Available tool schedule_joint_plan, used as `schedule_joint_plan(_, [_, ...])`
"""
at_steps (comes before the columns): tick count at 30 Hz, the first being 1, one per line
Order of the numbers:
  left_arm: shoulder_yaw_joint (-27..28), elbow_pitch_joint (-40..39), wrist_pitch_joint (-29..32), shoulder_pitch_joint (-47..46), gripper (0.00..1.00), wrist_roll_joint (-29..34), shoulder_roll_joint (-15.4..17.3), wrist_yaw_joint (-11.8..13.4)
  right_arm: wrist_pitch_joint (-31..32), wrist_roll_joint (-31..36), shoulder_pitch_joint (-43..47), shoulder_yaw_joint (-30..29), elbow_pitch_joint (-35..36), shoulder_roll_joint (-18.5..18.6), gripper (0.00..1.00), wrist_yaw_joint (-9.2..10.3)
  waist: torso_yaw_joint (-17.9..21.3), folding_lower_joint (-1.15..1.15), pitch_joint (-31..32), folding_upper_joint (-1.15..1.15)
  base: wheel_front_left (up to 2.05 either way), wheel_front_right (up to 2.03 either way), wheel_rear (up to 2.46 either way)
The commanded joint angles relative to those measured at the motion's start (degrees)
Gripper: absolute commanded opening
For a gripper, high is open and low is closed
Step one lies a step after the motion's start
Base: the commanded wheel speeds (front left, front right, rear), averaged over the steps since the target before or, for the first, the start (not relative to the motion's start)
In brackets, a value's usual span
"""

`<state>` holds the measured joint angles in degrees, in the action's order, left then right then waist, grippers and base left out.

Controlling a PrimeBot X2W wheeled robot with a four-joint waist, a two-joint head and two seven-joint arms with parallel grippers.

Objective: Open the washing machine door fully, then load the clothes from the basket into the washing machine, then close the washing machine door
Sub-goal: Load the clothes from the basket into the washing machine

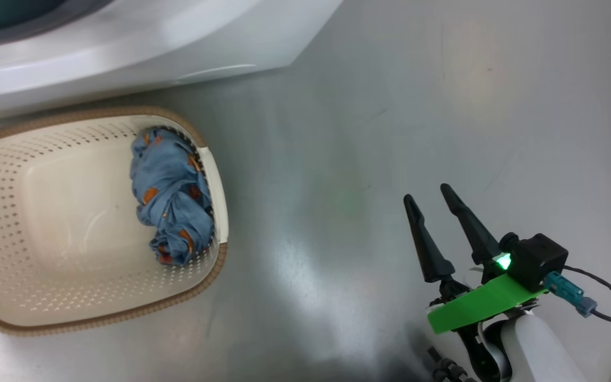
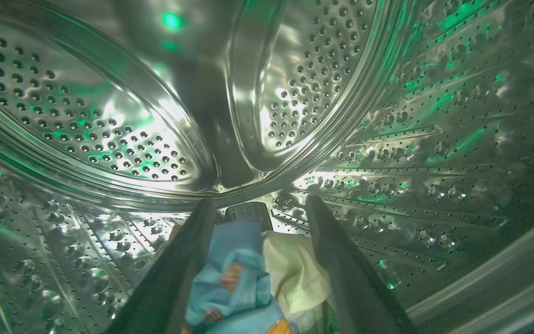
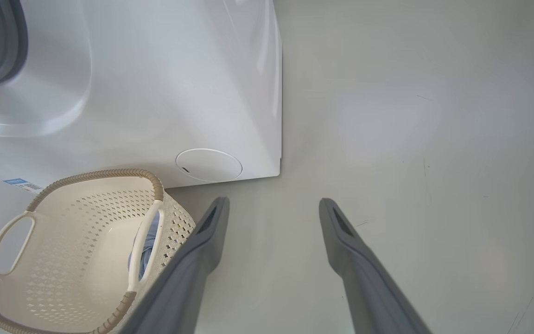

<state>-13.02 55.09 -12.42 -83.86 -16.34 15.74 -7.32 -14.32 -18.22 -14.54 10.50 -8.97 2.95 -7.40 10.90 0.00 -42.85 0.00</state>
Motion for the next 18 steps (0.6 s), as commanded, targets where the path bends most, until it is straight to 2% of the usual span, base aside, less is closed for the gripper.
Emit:
schedule_joint_plan(1, [0.0,-1.0,-0.8,1.8,1.00,-0.4,2.1,0.1,-0.7,0.0,0.7,0.5,1.1,-0.1,1.00,-0.09,-1.2,0.00,1.5,0.00,0.00,0.00,0.00])
schedule_joint_plan(11, [0.0,-2.4,-2.3,10.1,1.00,-2.2,0.2,0.0,-0.7,1.3,0.7,-1.4,0.5,-0.1,1.00,-0.09,-3.8,0.00,7.4,0.00,0.00,0.00,0.00])
schedule_joint_plan(18, [0.9,-7.4,-2.5,19.2,1.00,-3.6,-0.9,0.1,-0.7,2.3,2.1,-2.6,-0.6,-0.1,1.00,-0.09,-5.2,0.00,14.4,0.00,0.00,0.00,0.00])
